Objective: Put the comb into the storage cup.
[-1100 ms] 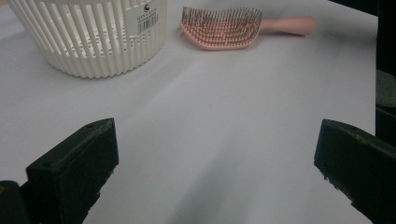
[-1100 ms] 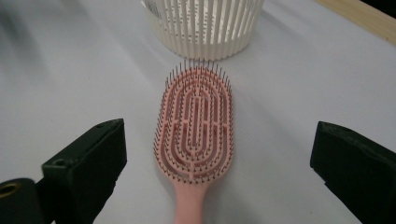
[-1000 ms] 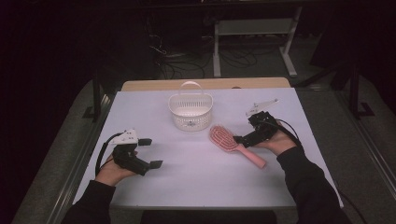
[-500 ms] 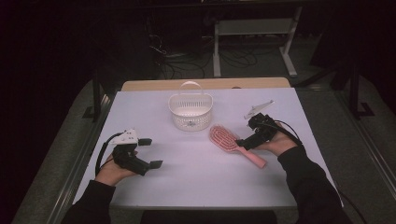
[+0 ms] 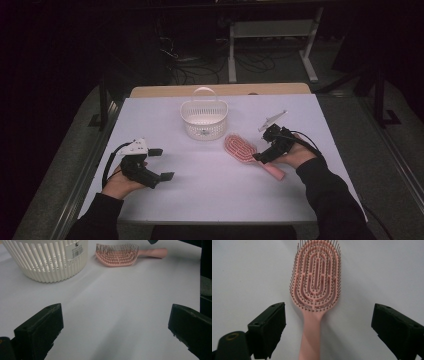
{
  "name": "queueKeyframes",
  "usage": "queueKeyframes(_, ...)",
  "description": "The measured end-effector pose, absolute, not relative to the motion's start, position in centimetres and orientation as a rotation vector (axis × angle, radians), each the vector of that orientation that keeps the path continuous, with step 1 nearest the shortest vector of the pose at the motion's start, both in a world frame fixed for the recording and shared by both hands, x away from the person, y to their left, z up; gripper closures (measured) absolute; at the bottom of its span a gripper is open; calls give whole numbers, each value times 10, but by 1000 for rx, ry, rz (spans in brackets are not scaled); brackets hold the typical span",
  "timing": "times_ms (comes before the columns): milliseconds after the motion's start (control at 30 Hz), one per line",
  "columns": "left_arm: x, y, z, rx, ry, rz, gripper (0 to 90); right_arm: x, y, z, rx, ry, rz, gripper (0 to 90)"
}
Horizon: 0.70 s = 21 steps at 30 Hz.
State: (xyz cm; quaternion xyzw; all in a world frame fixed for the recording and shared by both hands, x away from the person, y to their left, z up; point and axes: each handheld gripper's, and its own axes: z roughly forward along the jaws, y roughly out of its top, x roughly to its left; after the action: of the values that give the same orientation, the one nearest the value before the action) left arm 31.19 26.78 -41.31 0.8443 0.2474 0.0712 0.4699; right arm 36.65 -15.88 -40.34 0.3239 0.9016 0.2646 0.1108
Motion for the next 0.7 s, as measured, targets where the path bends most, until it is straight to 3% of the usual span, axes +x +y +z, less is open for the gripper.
queueKeyframes(700, 312, 268, -413, 2070, 605, 175, 0, 367, -147, -419, 957, 2749, 584, 165)
